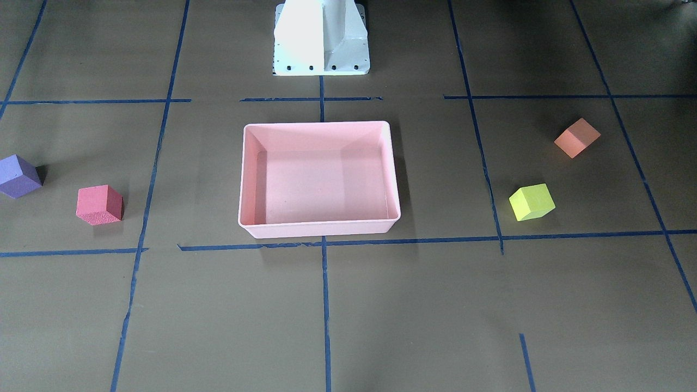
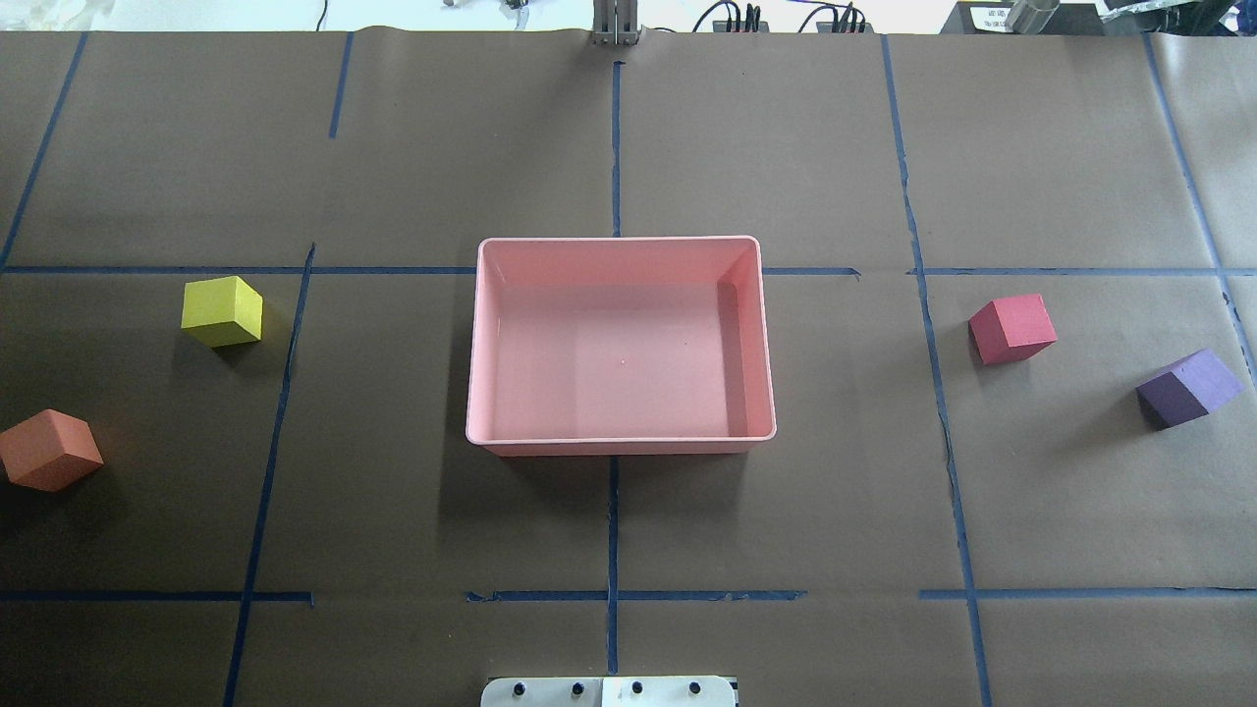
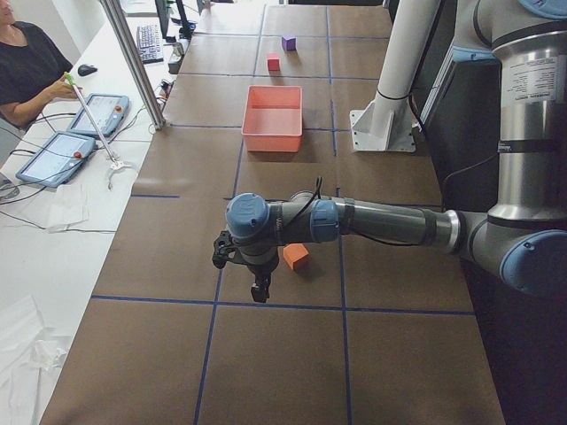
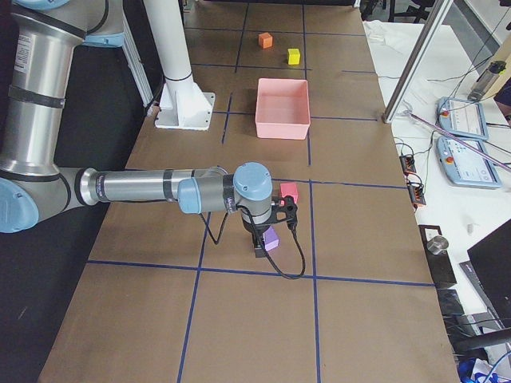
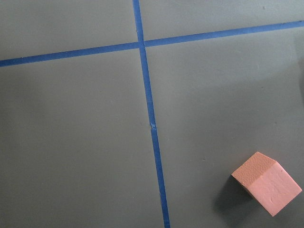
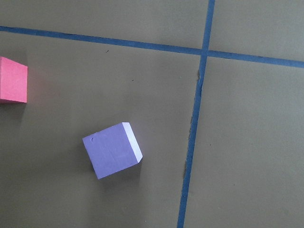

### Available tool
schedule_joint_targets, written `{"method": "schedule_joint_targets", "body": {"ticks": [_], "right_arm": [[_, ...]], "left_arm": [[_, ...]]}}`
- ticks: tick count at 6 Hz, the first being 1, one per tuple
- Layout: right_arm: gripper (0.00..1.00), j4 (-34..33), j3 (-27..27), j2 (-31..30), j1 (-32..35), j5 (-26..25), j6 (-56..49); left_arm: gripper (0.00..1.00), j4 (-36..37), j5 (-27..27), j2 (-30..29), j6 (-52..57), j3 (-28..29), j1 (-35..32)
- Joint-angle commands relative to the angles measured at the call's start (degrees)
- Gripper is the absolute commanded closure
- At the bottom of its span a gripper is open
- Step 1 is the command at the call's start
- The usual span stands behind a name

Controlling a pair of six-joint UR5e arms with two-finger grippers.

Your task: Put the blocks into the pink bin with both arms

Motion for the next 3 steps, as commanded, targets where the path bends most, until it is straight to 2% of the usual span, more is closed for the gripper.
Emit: {"method": "schedule_joint_targets", "body": {"ticks": [1, 3], "right_arm": [[0.0, -0.05, -0.12, -0.03, -0.07, 0.65, 0.35], [0.0, 0.13, -0.12, -0.03, -0.07, 0.66, 0.44]], "left_arm": [[0.0, 0.59, 0.4, 1.02, 0.17, -1.22, 0.29], [0.0, 0.07, 0.5, 1.03, 0.0, -1.23, 0.29]]}}
